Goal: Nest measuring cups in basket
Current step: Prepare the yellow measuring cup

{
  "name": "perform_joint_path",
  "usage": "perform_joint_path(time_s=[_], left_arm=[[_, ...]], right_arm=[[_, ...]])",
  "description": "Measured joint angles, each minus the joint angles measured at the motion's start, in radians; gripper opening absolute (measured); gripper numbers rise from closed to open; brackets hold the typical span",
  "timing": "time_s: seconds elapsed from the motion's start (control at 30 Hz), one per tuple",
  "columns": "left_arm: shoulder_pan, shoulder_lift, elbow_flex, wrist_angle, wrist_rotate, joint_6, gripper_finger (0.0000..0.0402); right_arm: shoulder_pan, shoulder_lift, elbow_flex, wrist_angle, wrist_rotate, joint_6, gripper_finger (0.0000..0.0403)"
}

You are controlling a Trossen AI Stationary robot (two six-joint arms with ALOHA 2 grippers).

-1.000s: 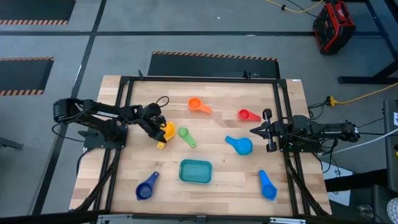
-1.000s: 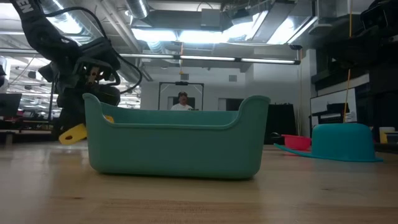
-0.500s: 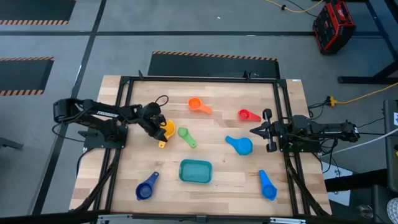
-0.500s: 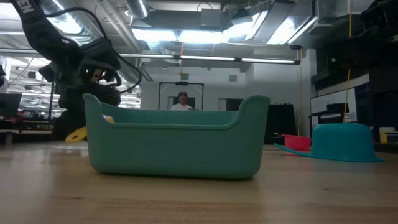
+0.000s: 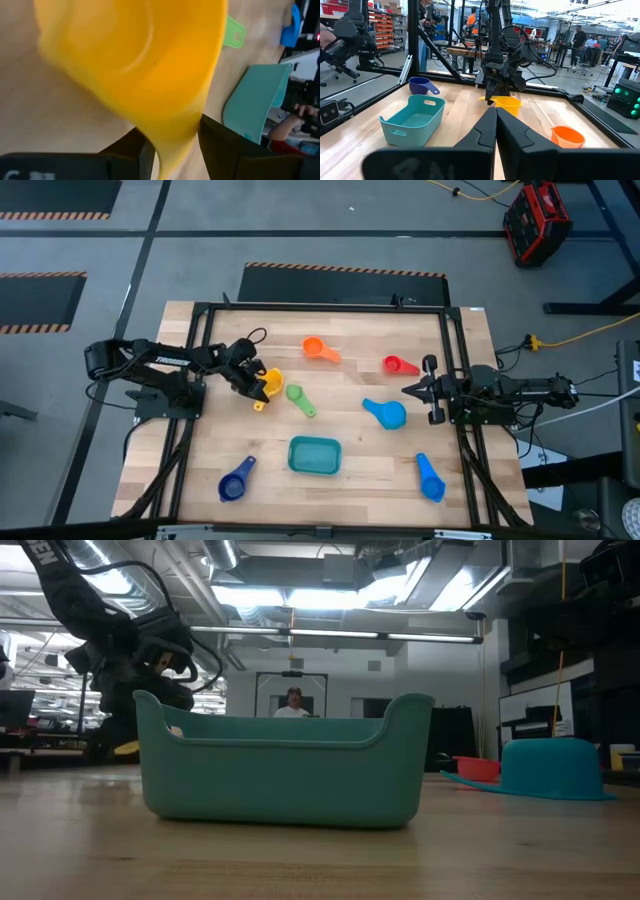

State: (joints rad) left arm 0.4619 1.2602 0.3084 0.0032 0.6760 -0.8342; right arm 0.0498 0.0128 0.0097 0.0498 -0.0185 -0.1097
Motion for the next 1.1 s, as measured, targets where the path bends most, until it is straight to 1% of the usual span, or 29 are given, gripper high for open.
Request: perform_joint_path(time_s=[0.17,0.53,0.73,0.83,1.0,1.1], left_arm=[[0.019,0.000,-0.001,-0.029,-0.001,-0.002,0.0134],[0.056,0.000,-0.001,-0.035,-0.004,-0.029,0.0134],[0.057,-0.058,-0.001,-0.044,-0.011,-0.043,0.0134],[0.057,-0.104,-0.001,-0.085,-0.037,-0.057,0.0134],[0.057,-0.163,0.000,-0.218,-0.072,-0.058,0.0134],[0.057,-0.196,-0.001,-0.270,-0.106,-0.056,0.0134]], right_arm=[[0.000,0.000,0.000,0.000,0.000,0.000,0.0014],[0.000,0.000,0.000,0.000,0.000,0.000,0.0014],[0.000,0.000,-0.001,0.000,0.000,0.000,0.0014],[0.000,0.000,-0.001,0.000,0.000,0.000,0.0014],[0.000,0.000,-0.001,-0.001,0.000,0.000,0.0014],[0.000,0.000,-0.001,-0.001,0.000,0.000,0.0014]])
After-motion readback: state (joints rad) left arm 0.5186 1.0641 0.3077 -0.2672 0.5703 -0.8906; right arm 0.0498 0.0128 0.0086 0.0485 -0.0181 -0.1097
